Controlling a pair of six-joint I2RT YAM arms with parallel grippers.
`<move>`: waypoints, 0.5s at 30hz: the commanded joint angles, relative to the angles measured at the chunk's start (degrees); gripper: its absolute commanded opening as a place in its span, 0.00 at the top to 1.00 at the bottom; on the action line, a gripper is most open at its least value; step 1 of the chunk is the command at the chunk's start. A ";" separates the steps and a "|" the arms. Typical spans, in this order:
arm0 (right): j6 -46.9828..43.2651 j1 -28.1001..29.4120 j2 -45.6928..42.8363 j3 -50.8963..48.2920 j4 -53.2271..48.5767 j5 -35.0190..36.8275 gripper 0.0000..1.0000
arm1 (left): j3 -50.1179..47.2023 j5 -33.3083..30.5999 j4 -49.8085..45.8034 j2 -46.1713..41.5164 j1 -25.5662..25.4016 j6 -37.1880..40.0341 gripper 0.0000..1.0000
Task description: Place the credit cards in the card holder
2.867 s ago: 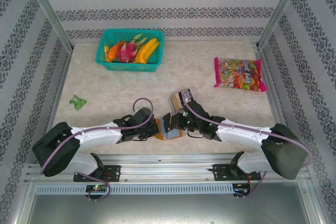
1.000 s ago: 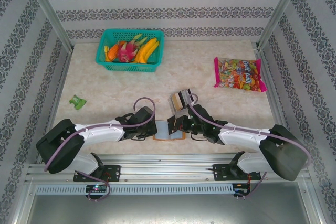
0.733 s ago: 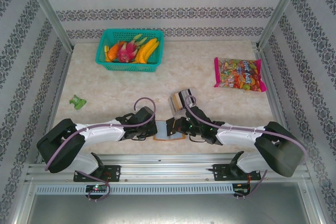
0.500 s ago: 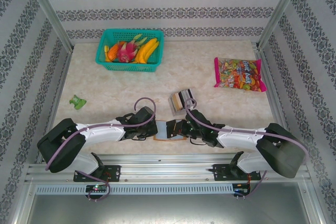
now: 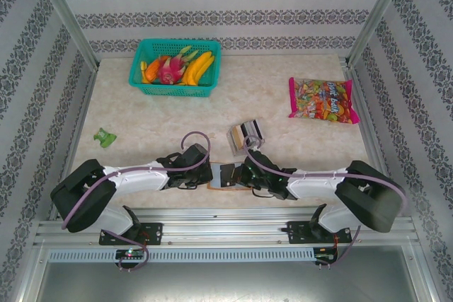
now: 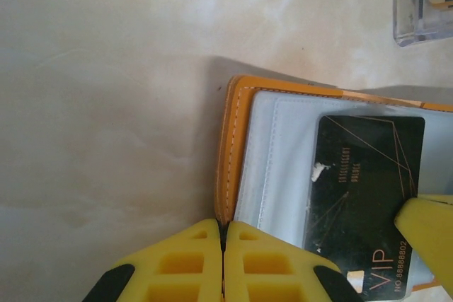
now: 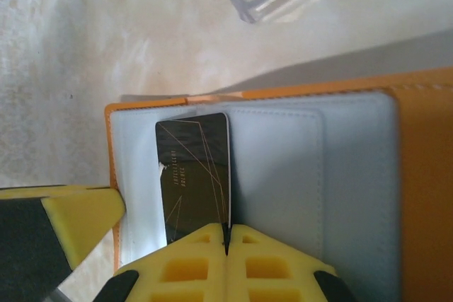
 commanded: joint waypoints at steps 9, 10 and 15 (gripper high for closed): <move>-3.18 0.24 -18.76 -3.65 -9.67 6.57 1.00 | -2.26 0.29 -1.81 -0.40 0.51 -0.87 0.92; -3.04 0.24 -20.10 -3.79 -10.70 7.20 1.00 | -2.33 0.38 -1.71 -0.46 0.42 -0.84 0.92; -2.87 0.33 -19.63 -3.80 -10.03 7.41 1.00 | -2.12 0.74 -1.07 -0.26 0.44 -0.85 0.92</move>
